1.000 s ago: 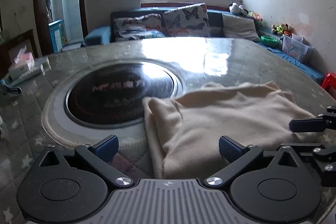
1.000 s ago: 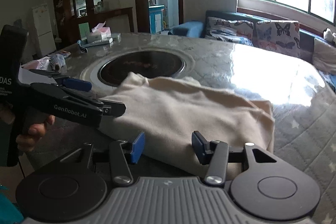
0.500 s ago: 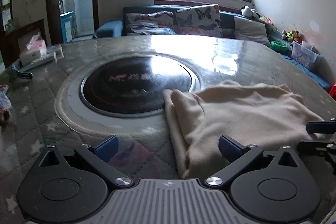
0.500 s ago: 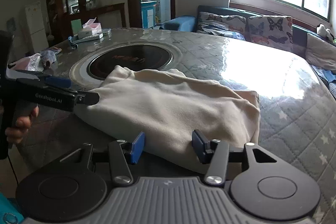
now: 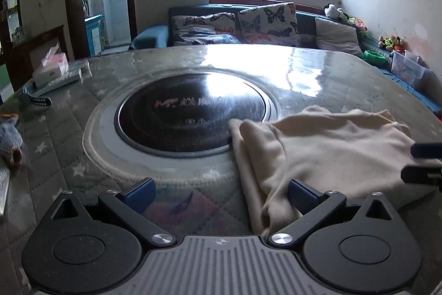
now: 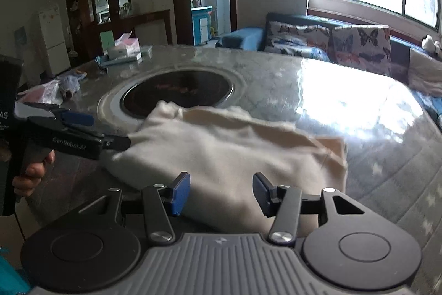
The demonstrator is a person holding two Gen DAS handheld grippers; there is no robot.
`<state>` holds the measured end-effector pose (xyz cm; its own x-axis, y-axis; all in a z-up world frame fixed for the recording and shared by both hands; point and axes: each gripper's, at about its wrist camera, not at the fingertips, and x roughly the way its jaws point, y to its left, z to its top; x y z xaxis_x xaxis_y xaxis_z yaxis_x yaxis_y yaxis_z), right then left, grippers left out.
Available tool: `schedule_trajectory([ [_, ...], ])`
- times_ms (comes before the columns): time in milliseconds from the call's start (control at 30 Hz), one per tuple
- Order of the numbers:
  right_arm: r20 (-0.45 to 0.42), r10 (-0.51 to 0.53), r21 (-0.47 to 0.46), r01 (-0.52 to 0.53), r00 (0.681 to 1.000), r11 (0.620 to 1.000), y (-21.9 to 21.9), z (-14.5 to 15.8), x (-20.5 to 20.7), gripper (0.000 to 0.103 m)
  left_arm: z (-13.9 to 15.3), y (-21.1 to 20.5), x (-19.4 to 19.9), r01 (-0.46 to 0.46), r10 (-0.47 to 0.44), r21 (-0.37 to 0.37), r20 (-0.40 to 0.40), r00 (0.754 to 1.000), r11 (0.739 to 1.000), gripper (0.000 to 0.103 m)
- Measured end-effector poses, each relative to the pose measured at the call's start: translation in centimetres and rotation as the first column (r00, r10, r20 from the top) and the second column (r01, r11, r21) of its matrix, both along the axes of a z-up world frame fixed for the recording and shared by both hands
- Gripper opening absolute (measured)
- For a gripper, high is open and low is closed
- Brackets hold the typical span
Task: Fold clothes
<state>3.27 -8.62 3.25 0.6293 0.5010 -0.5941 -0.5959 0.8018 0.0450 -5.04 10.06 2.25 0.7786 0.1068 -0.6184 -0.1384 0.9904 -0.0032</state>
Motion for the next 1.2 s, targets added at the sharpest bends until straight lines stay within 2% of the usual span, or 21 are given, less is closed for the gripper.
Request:
schedule_trajectory([
  [133, -0.01, -0.028, 0.021, 0.028, 1.0, 0.999, 0.0, -0.3, 2.0, 0.051, 0.0, -0.1, 0.5, 0.005, -0.005, 0.016, -0.001, 1.0, 1.0, 0.103],
  [267, -0.06, -0.08, 0.018, 0.081, 0.995, 0.997, -0.8, -2.1, 4.0, 0.052, -0.4, 0.2, 0.6, 0.01, -0.01, 0.016, -0.021, 1.0, 1.0, 0.103],
  [467, -0.062, -0.091, 0.057, 0.095, 0.994, 0.994, -1.6, -1.1, 4.9, 0.052, 0.2, 0.2, 1.5, 0.022, -0.022, 0.019, -0.009, 1.0, 1.0, 0.103],
  [600, -0.116, -0.124, 0.058, 0.131, 0.986, 0.99, -2.2, -2.4, 6.7, 0.05, -0.2, 0.1, 2.6, 0.012, -0.011, 0.028, -0.026, 1.0, 1.0, 0.103],
  [800, -0.104, -0.127, 0.058, 0.134, 0.986, 0.989, -2.2, -1.5, 7.8, 0.05, -0.4, 0.4, 3.3, 0.008, -0.007, 0.029, -0.038, 0.999, 1.0, 0.103],
  [967, -0.14, -0.164, 0.049, 0.173, 0.976, 0.984, -2.4, -2.1, 9.5, 0.05, -0.5, 0.7, 4.0, 0.001, 0.0, 0.031, -0.048, 0.999, 1.0, 0.103],
  [1067, -0.125, -0.154, 0.071, 0.164, 0.98, 0.984, -2.1, -1.4, 9.7, 0.05, -0.3, 0.6, 4.5, 0.0, 0.002, 0.033, -0.046, 0.999, 0.999, 0.103],
  [1200, -0.114, -0.151, 0.052, 0.157, 0.982, 0.986, -0.8, -1.3, 10.7, 0.05, -0.2, 0.7, 5.8, -0.011, 0.013, 0.031, -0.046, 0.999, 0.999, 0.103],
])
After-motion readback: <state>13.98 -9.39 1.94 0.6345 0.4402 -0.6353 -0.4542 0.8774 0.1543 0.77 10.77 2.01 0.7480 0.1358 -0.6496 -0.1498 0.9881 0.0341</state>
